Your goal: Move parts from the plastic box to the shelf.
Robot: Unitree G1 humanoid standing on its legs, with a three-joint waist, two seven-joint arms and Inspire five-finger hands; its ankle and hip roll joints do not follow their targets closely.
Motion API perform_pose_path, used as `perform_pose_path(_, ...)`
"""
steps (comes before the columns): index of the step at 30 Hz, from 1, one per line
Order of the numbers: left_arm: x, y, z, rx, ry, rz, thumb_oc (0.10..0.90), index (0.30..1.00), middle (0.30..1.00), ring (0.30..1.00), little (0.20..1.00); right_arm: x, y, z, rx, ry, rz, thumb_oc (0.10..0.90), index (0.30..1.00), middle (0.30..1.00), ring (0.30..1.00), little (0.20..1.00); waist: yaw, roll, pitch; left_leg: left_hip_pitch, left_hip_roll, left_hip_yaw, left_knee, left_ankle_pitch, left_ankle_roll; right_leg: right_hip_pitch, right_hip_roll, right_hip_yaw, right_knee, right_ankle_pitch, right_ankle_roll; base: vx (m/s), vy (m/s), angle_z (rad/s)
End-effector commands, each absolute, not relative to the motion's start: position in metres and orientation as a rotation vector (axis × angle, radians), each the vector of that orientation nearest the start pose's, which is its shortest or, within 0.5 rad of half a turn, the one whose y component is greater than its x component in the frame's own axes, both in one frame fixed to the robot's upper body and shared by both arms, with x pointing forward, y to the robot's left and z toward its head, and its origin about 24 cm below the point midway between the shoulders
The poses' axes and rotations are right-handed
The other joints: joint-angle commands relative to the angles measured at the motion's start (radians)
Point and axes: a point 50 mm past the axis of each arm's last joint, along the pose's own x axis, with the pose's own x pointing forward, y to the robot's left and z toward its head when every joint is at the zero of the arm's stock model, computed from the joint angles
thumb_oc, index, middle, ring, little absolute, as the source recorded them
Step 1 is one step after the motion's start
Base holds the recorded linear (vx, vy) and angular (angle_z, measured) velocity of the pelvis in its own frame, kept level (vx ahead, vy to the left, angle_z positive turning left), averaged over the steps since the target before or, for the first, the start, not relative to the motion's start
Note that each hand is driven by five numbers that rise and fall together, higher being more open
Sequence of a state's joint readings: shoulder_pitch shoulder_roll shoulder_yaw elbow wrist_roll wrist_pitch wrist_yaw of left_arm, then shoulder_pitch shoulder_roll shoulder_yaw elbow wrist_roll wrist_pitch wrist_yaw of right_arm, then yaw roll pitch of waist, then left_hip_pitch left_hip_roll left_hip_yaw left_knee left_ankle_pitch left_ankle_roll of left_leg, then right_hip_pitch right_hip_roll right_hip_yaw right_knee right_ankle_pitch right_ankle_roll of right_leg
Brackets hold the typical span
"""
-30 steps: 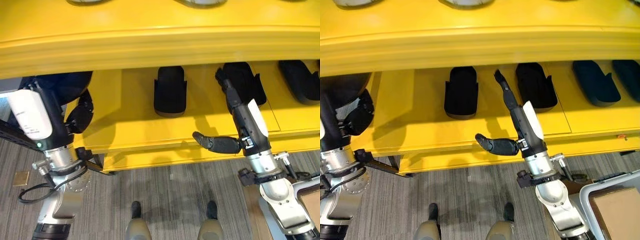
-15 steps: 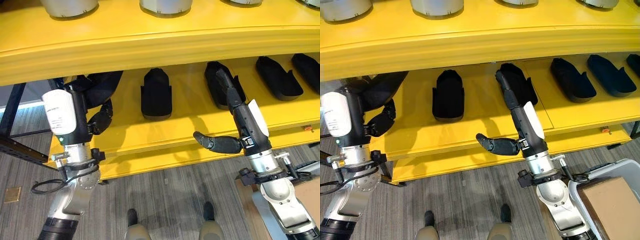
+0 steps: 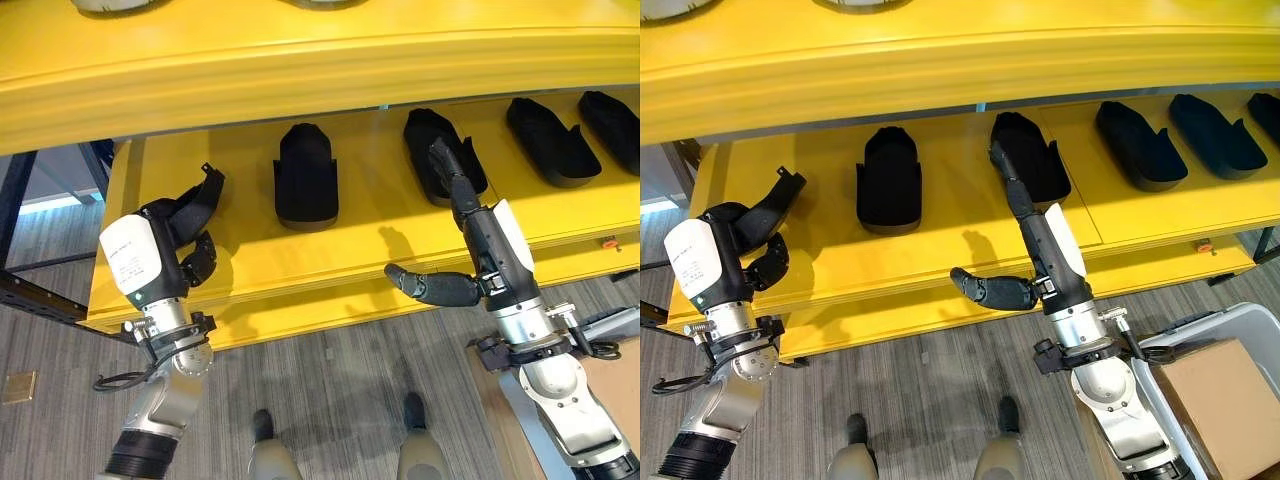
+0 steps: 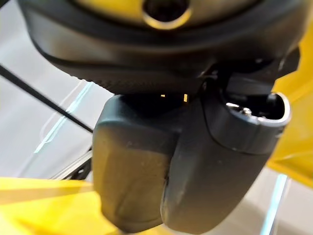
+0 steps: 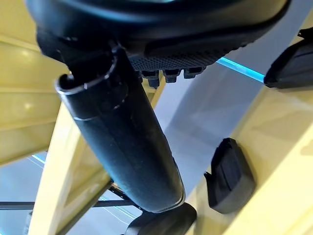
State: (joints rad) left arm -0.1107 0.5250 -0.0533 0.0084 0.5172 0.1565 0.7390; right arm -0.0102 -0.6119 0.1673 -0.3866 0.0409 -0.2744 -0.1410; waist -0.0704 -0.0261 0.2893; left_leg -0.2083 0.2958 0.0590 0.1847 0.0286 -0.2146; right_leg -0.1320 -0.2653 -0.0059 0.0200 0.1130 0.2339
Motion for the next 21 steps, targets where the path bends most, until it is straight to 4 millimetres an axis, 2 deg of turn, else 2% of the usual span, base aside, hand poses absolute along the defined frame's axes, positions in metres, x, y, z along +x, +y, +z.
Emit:
perform_pose_path(1,0.275,0.263,0.171,1.028,-0.577,0.892,0.400,0.300,0.300,0.300,0.300,0.220,-0.161,0.208,-0.378,-0.913,0.203,0.900,1.000,1.000,1.000,1.000,-0.003,-0.034,-0.007,-0.078,0.003,-0.015,0.033,-0.009,0.043,0.071,0.016,0.010,0.133,-0.217,-0.040,0.00,0.000,0.00)
perform_pose_path(7,0.278,0.271,0.165,1.041,-0.521,0.925,0.400,0.300,0.300,0.300,0.300,0.221,-0.161,0.207,-0.374,-0.908,0.207,0.900,1.000,1.000,1.000,1.000,-0.007,-0.042,0.007,-0.104,0.009,-0.018,0.045,-0.007,0.042,0.050,0.021,0.020,0.143,-0.219,-0.043,-0.01,-0.004,-0.01)
perform_pose_path(11,0.282,0.272,0.165,1.121,-0.499,0.914,0.400,0.300,0.300,0.300,0.300,0.222,-0.160,0.209,-0.372,-0.917,0.214,0.900,1.000,1.000,1.000,1.000,-0.011,-0.045,0.018,-0.125,0.013,-0.022,0.057,-0.006,0.039,0.033,0.024,0.026,0.154,-0.222,-0.045,-0.02,-0.016,-0.04)
perform_pose_path(21,0.306,0.282,0.164,1.203,-0.410,0.907,0.400,0.300,0.300,0.300,0.300,0.230,-0.155,0.215,-0.403,-0.920,0.273,0.900,1.000,1.000,1.000,1.000,-0.043,-0.026,0.031,-0.148,0.023,-0.012,0.076,-0.003,0.037,0.002,0.023,0.054,0.180,-0.231,-0.049,-0.01,0.024,-0.06)
